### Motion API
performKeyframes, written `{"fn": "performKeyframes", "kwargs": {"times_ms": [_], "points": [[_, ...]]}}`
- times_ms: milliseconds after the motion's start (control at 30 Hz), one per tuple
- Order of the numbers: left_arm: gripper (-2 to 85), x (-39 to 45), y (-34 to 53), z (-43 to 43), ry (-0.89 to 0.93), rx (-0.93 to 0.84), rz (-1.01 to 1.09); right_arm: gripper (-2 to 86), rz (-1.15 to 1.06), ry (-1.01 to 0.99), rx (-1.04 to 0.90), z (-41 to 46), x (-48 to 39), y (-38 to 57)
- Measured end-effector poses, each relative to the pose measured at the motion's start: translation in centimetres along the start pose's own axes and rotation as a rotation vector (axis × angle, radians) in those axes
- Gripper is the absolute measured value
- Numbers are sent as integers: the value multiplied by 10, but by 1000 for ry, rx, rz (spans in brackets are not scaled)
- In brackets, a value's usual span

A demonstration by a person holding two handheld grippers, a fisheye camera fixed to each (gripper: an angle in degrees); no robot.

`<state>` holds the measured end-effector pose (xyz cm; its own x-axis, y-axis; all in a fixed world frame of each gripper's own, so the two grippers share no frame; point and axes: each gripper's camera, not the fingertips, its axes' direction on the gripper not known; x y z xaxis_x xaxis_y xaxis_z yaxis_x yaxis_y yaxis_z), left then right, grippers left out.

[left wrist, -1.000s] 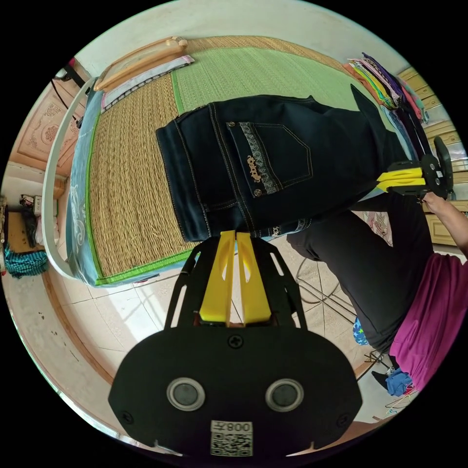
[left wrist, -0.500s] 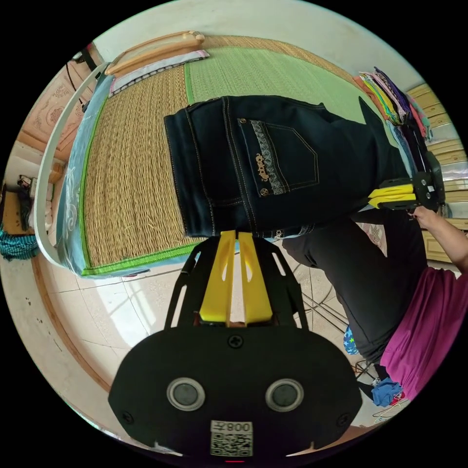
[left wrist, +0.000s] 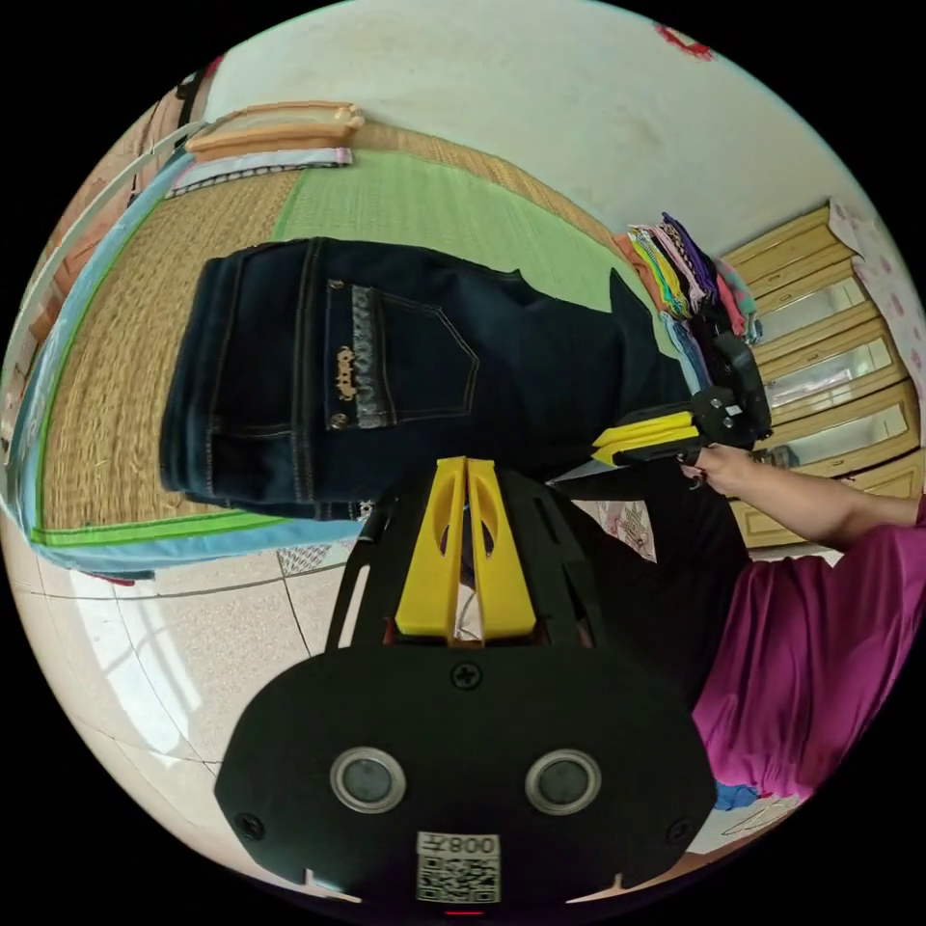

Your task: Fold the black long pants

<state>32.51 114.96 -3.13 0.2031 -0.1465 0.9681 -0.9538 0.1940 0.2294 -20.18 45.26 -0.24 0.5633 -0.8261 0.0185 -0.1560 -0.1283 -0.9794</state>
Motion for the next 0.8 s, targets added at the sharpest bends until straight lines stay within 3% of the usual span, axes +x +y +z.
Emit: {"fn": "performKeyframes", "kwargs": {"times_ms": [233,433,600,800], "points": [[2,26,6,48,10,-51,-20,19,71,-119,90,-12,38,34],[7,68,11,66,27,-31,15,4,183,-98,184,-43,95,86],[32,152,-11,99,180,8,173,4,429,-98,272,-65,185,135],[59,255,-64,187,234,-87,296,14,609,-4,311,-93,273,164]]}}
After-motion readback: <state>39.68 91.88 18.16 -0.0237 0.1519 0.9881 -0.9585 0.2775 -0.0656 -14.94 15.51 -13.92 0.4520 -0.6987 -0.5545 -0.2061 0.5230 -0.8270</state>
